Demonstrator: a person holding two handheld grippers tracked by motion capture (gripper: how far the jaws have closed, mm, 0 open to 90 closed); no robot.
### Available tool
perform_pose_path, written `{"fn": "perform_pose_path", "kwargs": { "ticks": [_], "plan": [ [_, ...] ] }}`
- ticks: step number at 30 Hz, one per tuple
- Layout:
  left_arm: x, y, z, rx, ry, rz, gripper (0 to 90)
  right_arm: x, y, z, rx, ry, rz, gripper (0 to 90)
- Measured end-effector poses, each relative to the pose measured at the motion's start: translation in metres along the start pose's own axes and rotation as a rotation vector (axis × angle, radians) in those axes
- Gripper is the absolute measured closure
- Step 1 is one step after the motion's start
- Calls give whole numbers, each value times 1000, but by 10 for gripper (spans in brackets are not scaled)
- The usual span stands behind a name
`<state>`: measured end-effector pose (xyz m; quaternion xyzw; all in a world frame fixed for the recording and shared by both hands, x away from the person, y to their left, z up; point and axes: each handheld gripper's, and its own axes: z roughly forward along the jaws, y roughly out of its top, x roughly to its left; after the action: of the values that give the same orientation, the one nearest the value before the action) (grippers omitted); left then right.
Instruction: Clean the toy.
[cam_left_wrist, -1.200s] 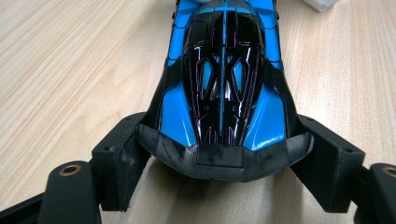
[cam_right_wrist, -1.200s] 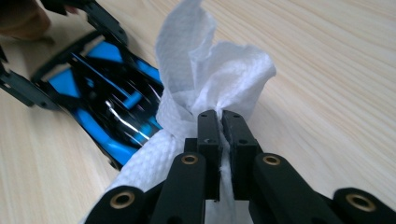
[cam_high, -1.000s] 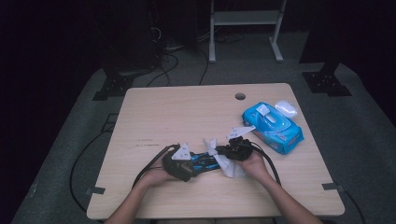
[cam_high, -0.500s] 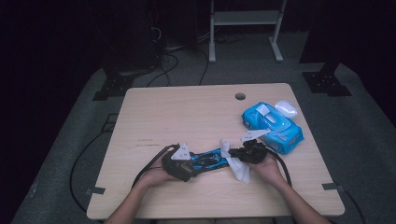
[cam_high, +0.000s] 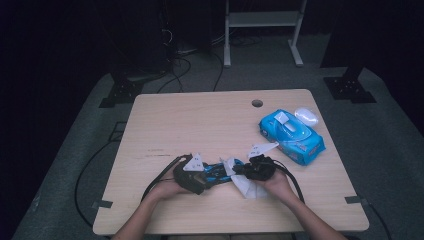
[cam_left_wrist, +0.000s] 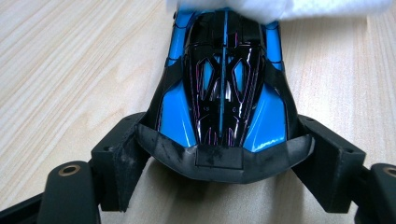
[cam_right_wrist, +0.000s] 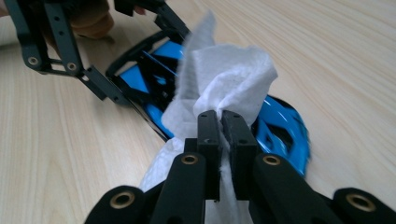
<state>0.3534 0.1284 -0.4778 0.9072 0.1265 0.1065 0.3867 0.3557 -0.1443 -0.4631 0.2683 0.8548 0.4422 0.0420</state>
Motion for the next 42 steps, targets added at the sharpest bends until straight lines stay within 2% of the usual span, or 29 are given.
{"fn": "perform_pose_path", "kwargs": {
  "ticks": [2,8,11,16,17,19,23,25,27,31,32,34,35,37,38,39,40,41,42],
  "plan": [
    [0,0,0,-2,0,1,232,0,0,-1,6,-1,-10,855],
    [0,0,0,4,3,5,233,-13,-12,-16,18,-50,23,855],
    [0,0,0,2,2,2,233,-12,-14,-19,20,-49,29,855],
    [-1,0,0,2,5,0,233,3,2,-6,-5,-10,-7,856],
    [-1,0,0,0,4,0,233,12,11,2,-3,20,-37,856],
    [-1,0,0,0,4,0,233,15,14,5,-5,27,-50,856],
    [-2,1,0,8,9,8,233,29,26,24,-3,74,-81,855],
    [-2,1,0,8,10,7,233,35,29,33,15,84,-103,855],
    [-2,1,0,6,8,4,233,40,29,39,25,72,-139,855],
    [-1,1,0,5,7,7,234,32,25,27,20,55,-123,855],
    [-1,1,0,4,7,7,234,24,20,16,16,22,-110,855],
    [-1,1,0,5,8,8,233,20,17,12,16,7,-102,855],
    [-1,1,0,5,8,6,234,8,5,1,23,-35,-71,855],
    [-2,1,0,6,9,7,234,3,1,-2,23,-44,-56,855],
    [-2,1,0,8,9,9,234,-4,-6,-8,7,-52,-21,855],
    [-1,1,0,7,8,7,233,-15,-12,-13,24,-100,-2,855],
    [-1,1,0,7,8,7,233,-20,-14,-15,29,-118,5,855],
    [-1,1,0,7,8,7,233,-24,-15,-16,29,-120,25,855],
    [-1,1,0,6,7,8,233,-24,-15,-16,29,-120,25,855]
  ]
}}
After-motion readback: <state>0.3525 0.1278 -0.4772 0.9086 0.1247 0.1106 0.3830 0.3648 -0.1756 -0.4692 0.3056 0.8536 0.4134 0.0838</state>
